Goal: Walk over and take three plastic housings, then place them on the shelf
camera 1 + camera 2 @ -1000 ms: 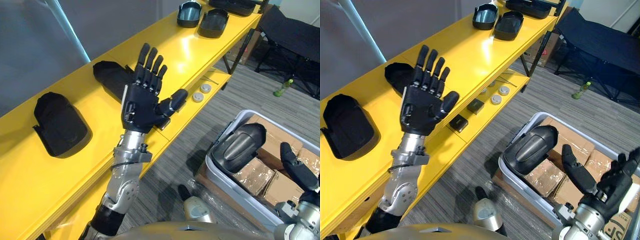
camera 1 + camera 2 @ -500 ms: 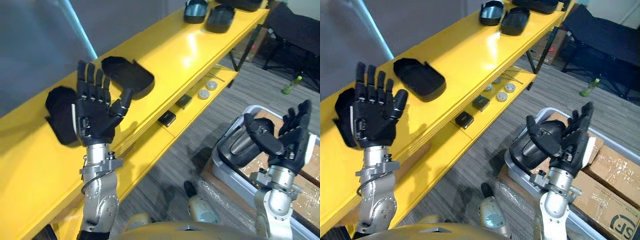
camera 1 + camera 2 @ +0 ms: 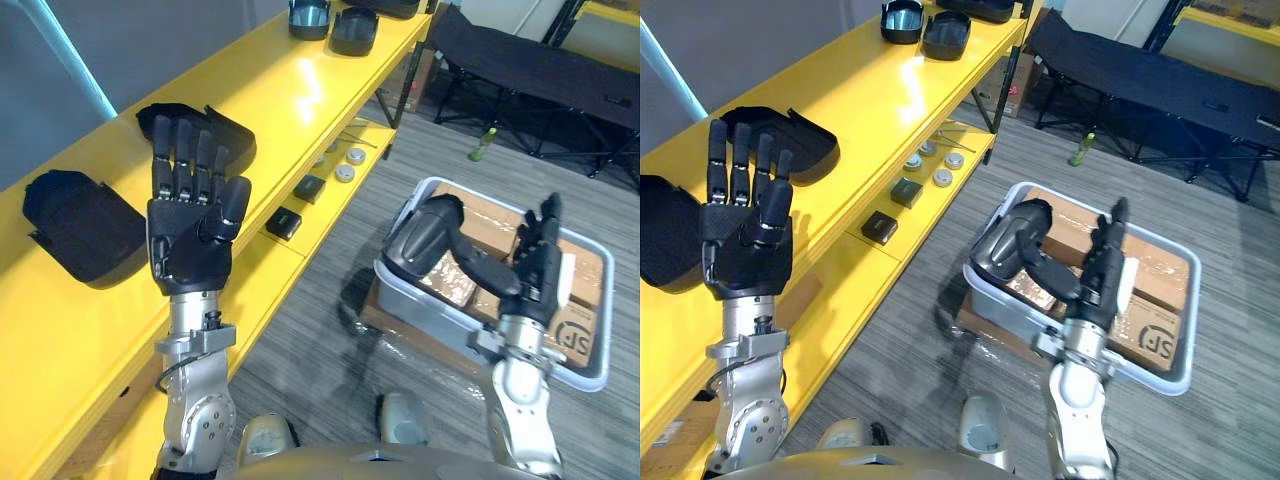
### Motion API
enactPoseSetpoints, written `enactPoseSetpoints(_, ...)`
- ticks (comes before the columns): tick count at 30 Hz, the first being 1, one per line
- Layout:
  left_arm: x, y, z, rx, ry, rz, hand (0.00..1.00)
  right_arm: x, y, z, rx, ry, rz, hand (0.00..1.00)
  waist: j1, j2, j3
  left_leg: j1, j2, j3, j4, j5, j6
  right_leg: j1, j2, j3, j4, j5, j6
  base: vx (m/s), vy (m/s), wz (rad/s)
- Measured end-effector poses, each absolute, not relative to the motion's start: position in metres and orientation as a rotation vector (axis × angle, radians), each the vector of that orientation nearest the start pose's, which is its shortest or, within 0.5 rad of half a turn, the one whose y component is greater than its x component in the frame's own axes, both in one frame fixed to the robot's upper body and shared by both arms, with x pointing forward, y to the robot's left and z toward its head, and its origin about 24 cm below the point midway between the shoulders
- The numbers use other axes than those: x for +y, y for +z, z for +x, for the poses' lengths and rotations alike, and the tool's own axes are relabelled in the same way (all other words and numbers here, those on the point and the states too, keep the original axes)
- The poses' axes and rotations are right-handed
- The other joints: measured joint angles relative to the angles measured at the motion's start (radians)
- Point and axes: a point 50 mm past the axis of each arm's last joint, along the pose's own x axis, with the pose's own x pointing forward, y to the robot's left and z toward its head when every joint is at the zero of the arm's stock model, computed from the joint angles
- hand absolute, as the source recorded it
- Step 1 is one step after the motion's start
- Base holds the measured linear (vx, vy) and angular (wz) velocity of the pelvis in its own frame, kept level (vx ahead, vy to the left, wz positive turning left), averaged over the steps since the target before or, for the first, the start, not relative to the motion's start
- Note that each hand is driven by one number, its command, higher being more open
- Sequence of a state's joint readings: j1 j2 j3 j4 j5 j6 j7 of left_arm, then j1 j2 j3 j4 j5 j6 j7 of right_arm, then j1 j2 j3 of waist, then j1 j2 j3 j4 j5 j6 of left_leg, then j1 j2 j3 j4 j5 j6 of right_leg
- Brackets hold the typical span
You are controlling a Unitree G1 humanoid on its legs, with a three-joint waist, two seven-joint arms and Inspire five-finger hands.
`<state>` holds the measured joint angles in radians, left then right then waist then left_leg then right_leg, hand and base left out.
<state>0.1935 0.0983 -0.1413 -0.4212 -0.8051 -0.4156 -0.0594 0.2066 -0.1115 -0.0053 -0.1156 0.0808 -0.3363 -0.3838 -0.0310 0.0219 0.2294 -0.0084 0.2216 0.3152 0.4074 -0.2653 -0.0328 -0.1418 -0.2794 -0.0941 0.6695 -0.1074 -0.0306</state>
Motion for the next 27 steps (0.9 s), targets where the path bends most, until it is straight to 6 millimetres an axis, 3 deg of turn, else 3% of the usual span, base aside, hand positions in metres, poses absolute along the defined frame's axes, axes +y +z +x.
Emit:
enactPoseSetpoints(1,0.161,0.123,0.2,-0.582,-0.11,-0.771,1.0,-0.193,0.054,0.206,-0.248,-0.409,0.02,1.0,0.004,-0.005,-0.003,0.0,0.014,0.01,-0.002,0.005,-0.012,0.01,-0.028,0.001,-0.011,0.003,0.005,-0.09,-0.409,-0.73)
enactPoseSetpoints(2,0.158,0.122,0.2,-0.571,-0.141,-0.779,1.0,-0.185,0.049,0.206,-0.223,-0.393,0.027,1.0,0.004,-0.006,-0.004,0.0,0.048,0.024,-0.008,0.019,-0.043,0.021,-0.076,0.006,-0.048,0.017,0.025,-0.08,-0.478,-0.74)
enactPoseSetpoints(4,0.151,0.12,0.203,-0.541,-0.184,-0.782,1.0,-0.18,0.039,0.201,-0.171,-0.39,-0.009,1.0,-0.001,-0.012,-0.007,0.003,0.108,0.044,-0.009,0.04,-0.104,0.021,-0.107,0.026,-0.132,0.045,0.058,-0.05,-0.512,-0.67)
enactPoseSetpoints(5,0.145,0.117,0.206,-0.509,-0.214,-0.785,1.0,-0.181,0.03,0.194,-0.118,-0.397,-0.035,1.0,-0.006,-0.024,-0.014,0.008,0.142,0.055,-0.008,0.057,-0.146,0.033,-0.102,0.038,-0.221,0.092,0.103,-0.01,-0.596,-0.48)
enactPoseSetpoints(6,0.142,0.114,0.209,-0.473,-0.24,-0.792,1.0,-0.182,0.021,0.183,-0.061,-0.407,-0.062,1.0,-0.019,-0.058,-0.03,0.019,0.159,0.058,-0.016,0.08,-0.195,0.061,-0.094,0.02,-0.289,0.126,0.198,0.0,-0.64,-0.42)
enactPoseSetpoints(7,0.14,0.11,0.211,-0.453,-0.242,-0.796,1.0,-0.186,0.018,0.18,-0.04,-0.415,-0.074,1.0,-0.028,-0.054,-0.034,0.025,0.183,0.056,-0.026,0.091,-0.215,0.076,-0.079,-0.003,-0.296,0.069,0.262,0.02,-0.669,-0.43)
enactPoseSetpoints(8,0.134,0.102,0.213,-0.408,-0.233,-0.827,1.0,-0.198,0.017,0.177,-0.029,-0.433,-0.107,1.0,-0.044,-0.024,-0.042,0.033,0.232,0.048,-0.056,0.116,-0.218,0.077,-0.03,-0.045,-0.306,-0.014,0.276,0.01,-0.517,-0.41)
enactPoseSetpoints(9,0.129,0.099,0.214,-0.381,-0.229,-0.849,1.0,-0.207,0.019,0.177,-0.034,-0.443,-0.135,1.0,-0.058,-0.007,-0.039,0.032,0.256,0.033,-0.073,0.132,-0.212,0.069,-0.003,-0.057,-0.304,-0.037,0.265,0.02,-0.551,-0.43)
enactPoseSetpoints(10,0.116,0.093,0.215,-0.325,-0.24,-0.89,1.0,-0.224,0.023,0.176,-0.037,-0.471,-0.189,1.0,-0.085,0.036,-0.038,0.028,0.289,0.015,-0.1,0.192,-0.193,0.048,0.041,-0.063,-0.277,-0.053,0.236,0.03,-0.441,-0.19)
enactPoseSetpoints(11,0.106,0.091,0.216,-0.278,-0.263,-0.917,1.0,-0.239,0.026,0.174,-0.031,-0.517,-0.237,1.0,-0.109,0.04,-0.034,0.022,0.295,0.004,-0.098,0.267,-0.154,0.035,0.052,-0.067,-0.24,-0.069,0.209,0.03,-0.404,-0.08)
enactPoseSetpoints(12,0.103,0.09,0.215,-0.265,-0.272,-0.925,1.0,-0.245,0.028,0.174,-0.034,-0.535,-0.251,1.0,-0.117,0.037,-0.033,0.016,0.295,0.001,-0.091,0.304,-0.12,0.033,0.053,-0.067,-0.229,-0.075,0.198,0.01,-0.385,-0.1)
enactPoseSetpoints(13,0.101,0.09,0.215,-0.257,-0.284,-0.919,1.0,-0.251,0.031,0.173,-0.046,-0.562,-0.241,1.0,-0.123,0.027,-0.027,0.003,0.294,-0.003,-0.069,0.377,-0.042,0.036,0.056,-0.067,-0.231,-0.084,0.181,-0.04,-0.404,-0.21)
enactPoseSetpoints(14,0.1,0.09,0.215,-0.26,-0.287,-0.91,1.0,-0.253,0.035,0.173,-0.061,-0.577,-0.219,1.0,-0.122,0.014,-0.019,-0.021,0.278,-0.026,-0.042,0.369,-0.052,0.034,0.054,-0.062,-0.247,-0.091,0.17,-0.06,-0.319,-0.28)
enactPoseSetpoints(16,0.1,0.088,0.213,-0.256,-0.295,-0.907,1.0,-0.258,0.037,0.174,-0.065,-0.587,-0.212,1.0,-0.109,0.025,-0.02,-0.023,0.2,-0.055,-0.047,0.293,-0.077,0.024,0.048,-0.044,-0.253,-0.087,0.162,-0.05,-0.099,-0.25)
enactPoseSetpoints(17,0.1,0.087,0.211,-0.25,-0.296,-0.893,1.0,-0.258,0.035,0.176,-0.047,-0.58,-0.19,1.0,-0.109,0.029,-0.023,-0.016,0.149,-0.056,-0.08,0.237,-0.05,0.02,0.039,-0.047,-0.251,-0.087,0.161,-0.02,-0.046,-0.06)
enactPoseSetpoints(19,0.101,0.084,0.21,-0.242,-0.29,-0.892,1.0,-0.255,0.034,0.181,-0.029,-0.547,-0.188,1.0,-0.102,0.043,-0.031,-0.012,0.11,-0.078,-0.147,0.22,-0.054,-0.005,0.035,-0.053,-0.251,-0.077,0.169,-0.04,-0.008,0.18)
enactPoseSetpoints(21,0.101,0.08,0.211,-0.229,-0.282,-0.86,1.0,-0.249,0.028,0.193,-0.002,-0.517,-0.177,1.0,-0.082,0.053,-0.034,0.007,0.083,-0.095,-0.209,0.202,-0.08,-0.016,0.021,-0.052,-0.252,-0.061,0.189,-0.05,0.101,0.14)
enactPoseSetpoints(23,0.103,0.072,0.208,-0.202,-0.267,-0.76,1.0,-0.234,0.019,0.21,0.047,-0.462,-0.161,1.0,-0.046,0.047,-0.031,0.032,0.043,-0.103,-0.226,0.173,-0.14,-0.003,-0.014,-0.037,-0.257,-0.041,0.219,-0.07,0.254,0.01)
enactPoseSetpoints(24,0.104,0.066,0.203,-0.176,-0.264,-0.711,1.0,-0.224,0.015,0.217,0.067,-0.428,-0.157,1.0,-0.029,0.041,-0.027,0.033,0.019,-0.107,-0.21,0.165,-0.151,0.02,-0.038,-0.037,-0.288,-0.017,0.234,-0.07,0.245,0.03)
enactPoseSetpoints(27,0.107,0.055,0.195,-0.115,-0.27,-0.597,1.0,-0.197,0.005,0.23,0.123,-0.334,-0.142,1.0,0.016,0.041,-0.027,-0.01,-0.007,-0.124,-0.133,0.116,-0.148,0.078,-0.064,-0.066,-0.404,0.058,0.259,-0.08,0.22,0.11)
